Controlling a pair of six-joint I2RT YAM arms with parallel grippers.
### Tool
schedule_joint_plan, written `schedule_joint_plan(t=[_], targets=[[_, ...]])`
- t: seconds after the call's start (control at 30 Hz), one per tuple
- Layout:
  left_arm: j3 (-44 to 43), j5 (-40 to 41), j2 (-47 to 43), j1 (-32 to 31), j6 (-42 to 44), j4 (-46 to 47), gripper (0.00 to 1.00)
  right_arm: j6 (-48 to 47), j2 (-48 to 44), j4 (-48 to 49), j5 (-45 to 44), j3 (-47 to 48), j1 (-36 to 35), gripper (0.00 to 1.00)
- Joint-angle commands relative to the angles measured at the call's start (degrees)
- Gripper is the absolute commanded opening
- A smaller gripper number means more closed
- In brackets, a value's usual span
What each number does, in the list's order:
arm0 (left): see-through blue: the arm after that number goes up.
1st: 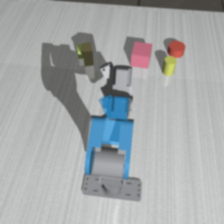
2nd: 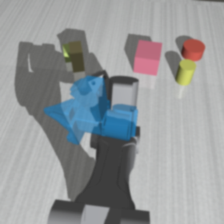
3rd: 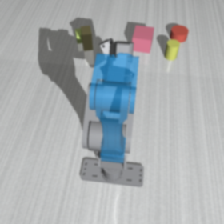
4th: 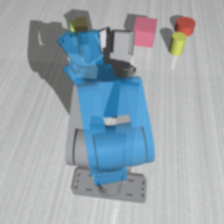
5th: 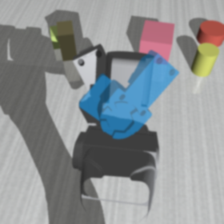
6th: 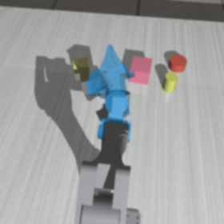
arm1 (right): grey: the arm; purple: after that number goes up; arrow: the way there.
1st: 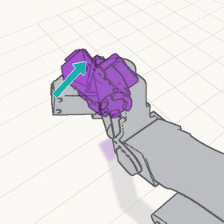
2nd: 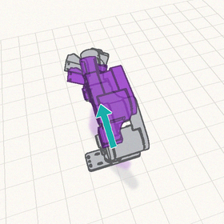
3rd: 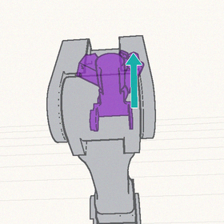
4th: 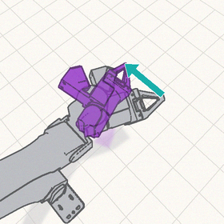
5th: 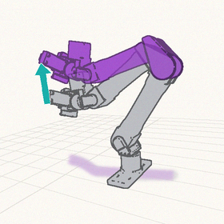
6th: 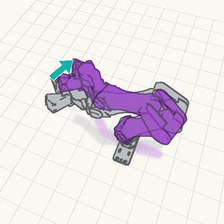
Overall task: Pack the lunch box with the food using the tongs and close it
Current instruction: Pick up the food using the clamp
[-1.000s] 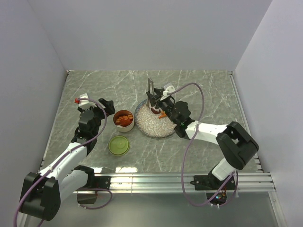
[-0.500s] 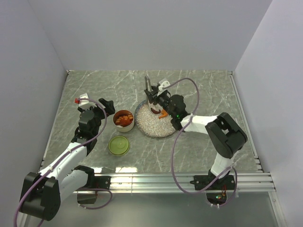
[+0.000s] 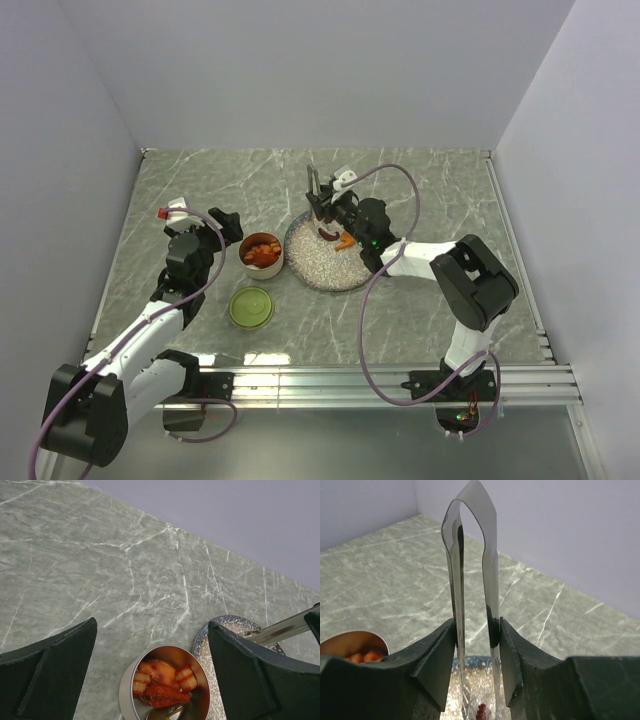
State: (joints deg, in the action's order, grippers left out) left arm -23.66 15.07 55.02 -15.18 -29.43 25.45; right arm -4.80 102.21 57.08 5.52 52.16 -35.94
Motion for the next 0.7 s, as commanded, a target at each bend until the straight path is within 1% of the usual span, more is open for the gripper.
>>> schedule_joint_plan(t=[0.0, 0.07, 0.13, 0.27, 0.3, 0.4, 0.5, 0.67], targets=[[-0.07, 0.4, -0.27, 0.24, -0.28, 2.5, 0.99, 0.58, -1.93, 1.46, -0.6, -1.1, 0.26, 0.45], [-0.07, 0.4, -0.27, 0.24, -0.36, 2.5, 0.99, 0.67, -1.84, 0.93, -0.68, -0.92, 0.26, 0.45], [-0.16, 0.31, -0.18, 0.24, -0.36, 2.41, 0.99, 0.84, -1.15, 0.84, -0.86, -1.01, 0.26, 0.42], [-0.07, 0.4, -0.27, 0.24, -0.36, 2.5, 1.0, 1.11, -1.05, 1.02, -2.0, -1.1, 0.26, 0.29], [-0.07, 0.49, -0.27, 0.24, -0.36, 2.5, 0.99, 1.28, -1.14, 0.84, -2.09, -1.01, 0.26, 0.24], [-0.16, 0.49, -0.18, 0.24, -0.28, 2.5, 0.99, 1.28, -2.54, -0.03, -1.74, -0.66, 0.26, 0.17], [-0.16, 0.49, -0.18, 0.24, -0.36, 2.41, 1.0, 1.46, -5.61, -0.82, -1.83, -0.75, -0.18, 0.15], [-0.16, 0.66, -0.27, 0.24, -0.45, 2.23, 1.0, 1.2, -10.1, -1.18, -1.92, -1.19, -3.16, 0.15]])
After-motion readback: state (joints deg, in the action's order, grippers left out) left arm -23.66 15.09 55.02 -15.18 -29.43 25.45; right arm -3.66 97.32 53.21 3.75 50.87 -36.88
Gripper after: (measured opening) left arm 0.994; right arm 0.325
